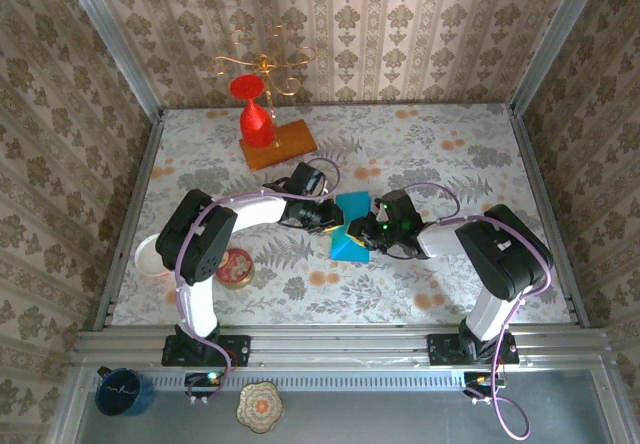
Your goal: Fold a paper plane with a square sheet of paper (pick it up from the middle)
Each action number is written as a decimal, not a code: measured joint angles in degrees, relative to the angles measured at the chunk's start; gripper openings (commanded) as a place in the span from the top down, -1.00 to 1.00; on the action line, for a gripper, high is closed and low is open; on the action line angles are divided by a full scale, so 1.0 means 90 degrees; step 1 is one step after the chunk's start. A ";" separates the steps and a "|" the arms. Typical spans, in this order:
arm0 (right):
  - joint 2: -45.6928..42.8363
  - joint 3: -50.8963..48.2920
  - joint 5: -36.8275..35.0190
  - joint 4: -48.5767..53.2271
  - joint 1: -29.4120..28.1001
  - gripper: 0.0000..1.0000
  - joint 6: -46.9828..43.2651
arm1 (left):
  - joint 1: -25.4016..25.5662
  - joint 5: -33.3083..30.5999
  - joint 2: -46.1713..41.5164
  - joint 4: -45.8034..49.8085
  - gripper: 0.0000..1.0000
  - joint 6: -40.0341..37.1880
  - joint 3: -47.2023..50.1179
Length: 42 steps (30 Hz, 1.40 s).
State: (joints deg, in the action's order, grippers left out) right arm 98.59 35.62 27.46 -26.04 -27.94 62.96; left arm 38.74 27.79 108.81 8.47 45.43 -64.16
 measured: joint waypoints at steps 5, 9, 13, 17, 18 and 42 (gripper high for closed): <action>0.0019 -0.0032 -0.0005 -0.0168 -0.0051 0.69 0.0036 | -0.0019 -0.0022 -0.0002 0.0000 0.58 0.0000 0.0075; 0.0024 -0.0085 -0.0027 -0.0296 -0.0051 0.84 0.0015 | -0.0044 -0.0085 -0.0117 -0.0049 0.55 0.0066 0.0221; -0.0044 -0.0129 -0.0104 -0.0393 -0.0051 0.88 -0.0085 | -0.0151 -0.0168 -0.0639 -0.0231 0.48 0.0243 0.0648; -0.0498 -0.0192 -0.0199 -0.0423 -0.0049 0.90 -0.0267 | -0.0294 -0.0330 -0.1542 -0.0503 0.33 0.0437 0.1219; -0.0665 -0.0192 -0.0197 -0.0476 -0.0049 0.90 -0.0316 | -0.0335 -0.0379 -0.1821 -0.0571 0.29 0.0488 0.1370; -0.1146 0.0481 0.1030 -0.2953 -0.0032 0.86 0.0726 | -0.0816 0.0614 -0.4376 -0.2234 -0.46 0.1651 0.2603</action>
State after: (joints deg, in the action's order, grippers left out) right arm 88.27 39.94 36.73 -52.62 -28.23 69.49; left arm 31.40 33.32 69.43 -11.64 60.29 -40.73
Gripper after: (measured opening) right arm 0.070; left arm 0.758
